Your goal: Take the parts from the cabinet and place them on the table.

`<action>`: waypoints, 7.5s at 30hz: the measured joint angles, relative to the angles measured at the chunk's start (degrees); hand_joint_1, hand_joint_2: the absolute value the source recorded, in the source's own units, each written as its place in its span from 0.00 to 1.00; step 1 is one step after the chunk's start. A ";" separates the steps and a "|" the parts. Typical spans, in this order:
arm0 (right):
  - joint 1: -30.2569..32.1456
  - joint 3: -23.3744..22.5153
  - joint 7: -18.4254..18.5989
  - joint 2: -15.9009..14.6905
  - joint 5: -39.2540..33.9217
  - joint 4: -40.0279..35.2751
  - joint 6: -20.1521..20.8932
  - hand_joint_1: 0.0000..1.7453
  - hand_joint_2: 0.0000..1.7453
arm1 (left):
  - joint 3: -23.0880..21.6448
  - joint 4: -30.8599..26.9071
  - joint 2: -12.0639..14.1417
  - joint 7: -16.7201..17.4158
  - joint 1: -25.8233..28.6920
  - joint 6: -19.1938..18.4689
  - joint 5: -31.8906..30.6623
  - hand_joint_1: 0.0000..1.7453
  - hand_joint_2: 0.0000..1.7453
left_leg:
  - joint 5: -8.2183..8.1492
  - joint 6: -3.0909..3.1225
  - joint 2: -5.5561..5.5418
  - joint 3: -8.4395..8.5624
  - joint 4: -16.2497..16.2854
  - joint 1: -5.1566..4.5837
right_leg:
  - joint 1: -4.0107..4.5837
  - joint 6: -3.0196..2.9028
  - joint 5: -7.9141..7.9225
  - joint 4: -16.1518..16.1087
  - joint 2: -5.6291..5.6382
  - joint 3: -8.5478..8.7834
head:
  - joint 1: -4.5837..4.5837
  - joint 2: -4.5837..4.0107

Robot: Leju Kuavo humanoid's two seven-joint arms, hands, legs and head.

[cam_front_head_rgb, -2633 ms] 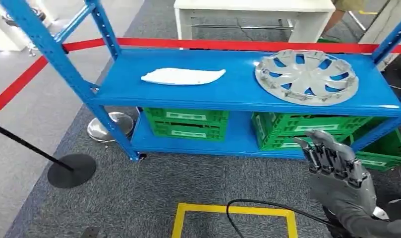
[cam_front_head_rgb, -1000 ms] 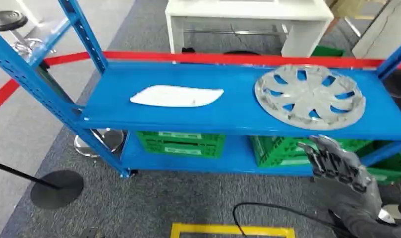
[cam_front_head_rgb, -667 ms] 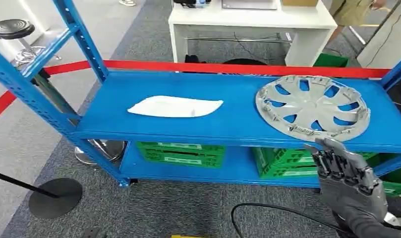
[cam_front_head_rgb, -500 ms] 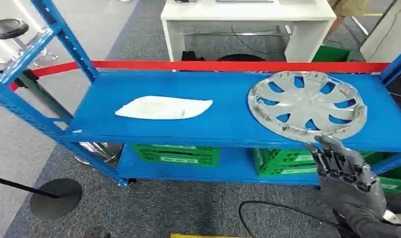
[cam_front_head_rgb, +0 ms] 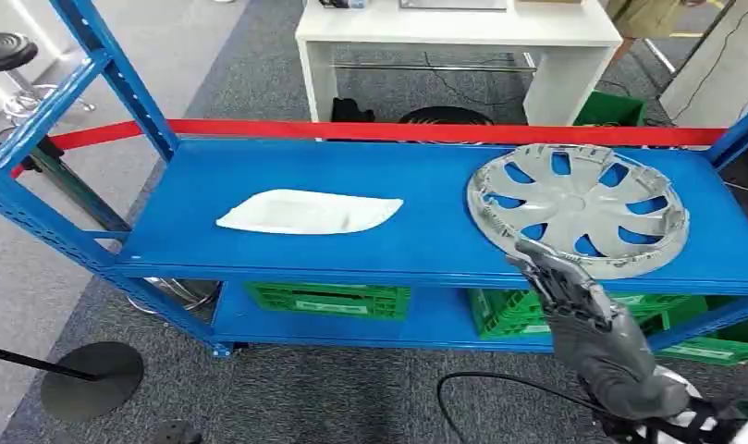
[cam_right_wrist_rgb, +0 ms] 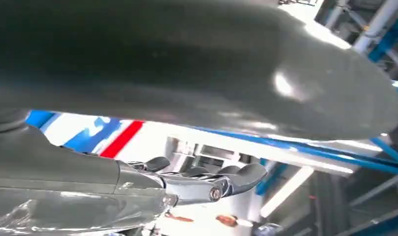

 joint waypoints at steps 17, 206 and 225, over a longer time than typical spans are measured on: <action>-22.83 13.53 23.60 0.68 41.55 35.00 -23.21 0.00 1.00 | 0.22 0.00 -0.46 1.71 -0.46 -1.68 -4.72 0.00 0.00 | -5.33 -2.49 -0.07 -2.81 7.47 -0.15 | -0.37 -2.45 2.62 -0.64 -0.04 -1.71 | -0.39 0.00; -5.46 12.79 -3.35 2.95 -13.24 1.64 14.03 1.00 1.00 | 13.25 0.00 1.88 0.39 0.15 -4.98 -21.09 0.00 0.00 | -3.79 -3.68 -0.78 -4.40 14.53 0.15 | -0.43 -2.20 4.23 -2.22 -0.47 -2.12 | -0.83 0.00; -2.37 12.44 -7.39 2.32 -7.92 0.30 7.75 1.00 1.00 | 14.78 -0.02 3.87 -0.37 1.09 -4.76 -22.93 0.00 0.00 | 2.83 -0.65 -0.54 -1.27 -1.06 -0.60 | 0.07 -0.52 -2.01 -3.91 -0.50 6.51 | -0.70 0.00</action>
